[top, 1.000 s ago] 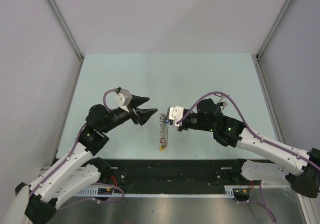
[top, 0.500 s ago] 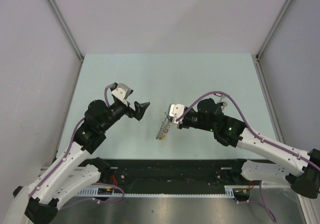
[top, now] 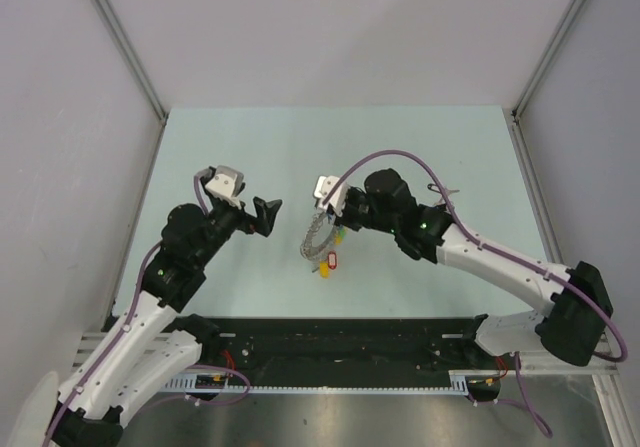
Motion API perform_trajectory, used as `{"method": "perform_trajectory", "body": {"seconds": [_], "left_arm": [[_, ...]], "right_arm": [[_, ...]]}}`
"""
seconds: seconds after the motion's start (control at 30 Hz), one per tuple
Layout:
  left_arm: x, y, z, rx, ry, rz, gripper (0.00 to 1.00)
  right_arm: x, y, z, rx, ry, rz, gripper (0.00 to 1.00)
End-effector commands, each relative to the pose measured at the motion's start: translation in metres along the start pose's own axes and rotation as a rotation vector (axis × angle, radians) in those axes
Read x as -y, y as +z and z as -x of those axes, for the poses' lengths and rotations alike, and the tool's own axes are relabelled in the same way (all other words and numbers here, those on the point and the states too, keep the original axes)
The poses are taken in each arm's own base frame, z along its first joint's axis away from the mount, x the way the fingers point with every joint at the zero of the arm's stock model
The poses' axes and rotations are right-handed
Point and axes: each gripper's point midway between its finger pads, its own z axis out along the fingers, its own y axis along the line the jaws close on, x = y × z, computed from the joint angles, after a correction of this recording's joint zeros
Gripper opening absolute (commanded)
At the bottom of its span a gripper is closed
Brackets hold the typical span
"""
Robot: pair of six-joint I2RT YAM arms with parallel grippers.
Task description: Put the keys on the keyring
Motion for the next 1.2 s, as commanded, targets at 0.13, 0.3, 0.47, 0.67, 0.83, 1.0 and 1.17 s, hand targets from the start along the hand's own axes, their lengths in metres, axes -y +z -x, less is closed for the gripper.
{"method": "perform_trajectory", "body": {"seconds": [0.13,0.3,0.47,0.67,0.83,1.0,1.17], "left_arm": [[-0.018,-0.007,0.005,0.055,-0.047,0.092,1.0],[-0.021,-0.009,0.006,0.063,-0.039,0.107,1.0],[-0.02,-0.009,0.006,0.066,-0.041,0.101,1.0],[-0.02,-0.01,0.006,0.066,-0.041,0.097,1.0],[-0.017,-0.009,0.005,0.062,-0.039,0.083,1.0],[-0.016,-0.008,0.004,0.057,-0.039,0.077,1.0],[-0.016,-0.006,0.002,0.048,-0.039,0.071,1.0]], "right_arm": [[0.063,0.029,0.065,0.215,0.049,-0.175,0.0],[0.059,0.05,0.034,0.15,0.151,-0.145,0.0],[0.037,0.057,-0.012,0.064,0.236,-0.1,0.0],[0.011,0.045,-0.074,-0.053,0.345,-0.067,0.0],[-0.001,0.03,-0.113,-0.126,0.41,-0.063,0.0],[-0.008,0.021,-0.149,-0.196,0.469,-0.073,0.0],[-0.005,0.016,-0.171,-0.232,0.543,-0.091,0.0]]}}
